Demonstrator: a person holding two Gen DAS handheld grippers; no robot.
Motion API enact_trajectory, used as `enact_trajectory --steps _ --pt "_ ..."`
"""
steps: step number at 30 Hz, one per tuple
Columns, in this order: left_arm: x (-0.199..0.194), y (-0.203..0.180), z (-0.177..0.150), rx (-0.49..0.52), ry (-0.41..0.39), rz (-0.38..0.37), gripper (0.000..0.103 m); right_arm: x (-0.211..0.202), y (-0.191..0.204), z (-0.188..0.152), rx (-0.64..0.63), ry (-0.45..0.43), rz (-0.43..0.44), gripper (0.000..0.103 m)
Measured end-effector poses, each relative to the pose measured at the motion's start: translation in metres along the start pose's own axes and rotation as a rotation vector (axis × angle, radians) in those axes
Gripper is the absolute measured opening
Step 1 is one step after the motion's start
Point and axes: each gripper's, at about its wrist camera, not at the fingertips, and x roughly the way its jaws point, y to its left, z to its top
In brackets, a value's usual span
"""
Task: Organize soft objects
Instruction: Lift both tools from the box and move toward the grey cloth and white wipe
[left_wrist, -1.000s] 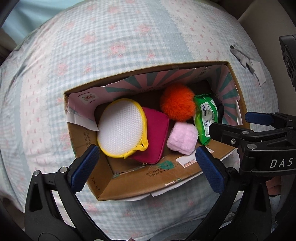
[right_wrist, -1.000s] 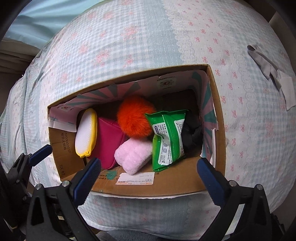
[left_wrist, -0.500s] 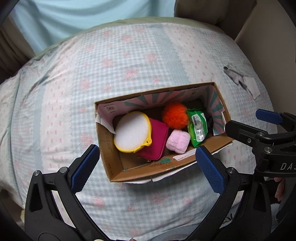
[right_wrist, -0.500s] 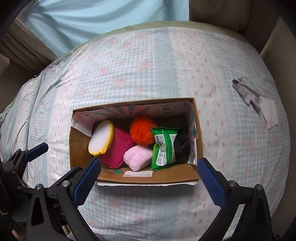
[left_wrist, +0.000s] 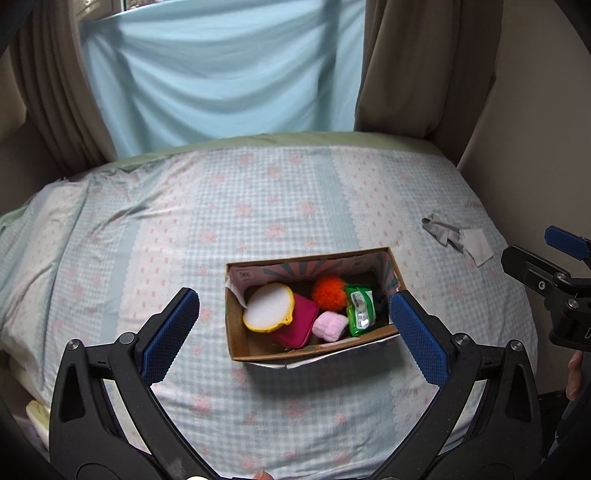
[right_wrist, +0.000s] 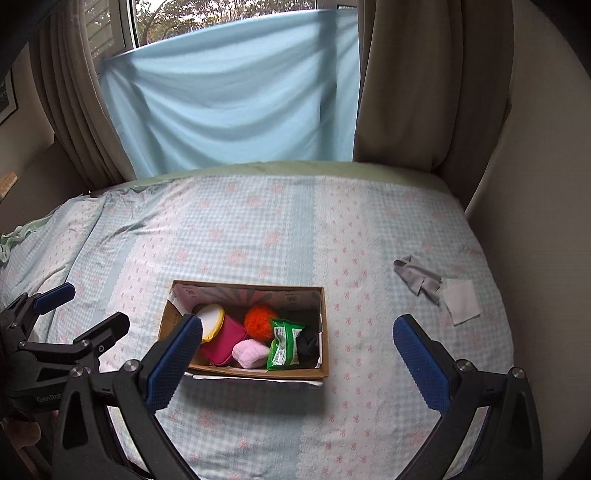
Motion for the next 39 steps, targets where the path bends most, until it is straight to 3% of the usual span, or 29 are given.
enact_trajectory --steps 6,10,21,31,39 --pt "-0.038 -0.024 -0.003 -0.018 -0.086 -0.017 0.103 -0.040 -0.025 -0.011 0.008 -0.099 -0.003 0.103" --pt "-0.046 -0.053 -0.005 -0.011 -0.119 -0.035 0.103 -0.052 -0.052 -0.019 -0.002 -0.118 -0.024 0.103" --pt "-0.017 -0.170 0.017 0.034 -0.128 -0.122 0.103 -0.047 -0.172 -0.020 0.059 -0.109 -0.069 0.103" --pt "0.086 -0.277 0.051 0.071 -0.032 -0.179 0.103 0.018 -0.287 -0.020 0.093 -0.056 -0.139 0.103" --pt "0.226 -0.348 0.049 0.120 0.071 -0.222 0.103 0.123 -0.348 -0.042 0.055 -0.013 -0.152 0.103"
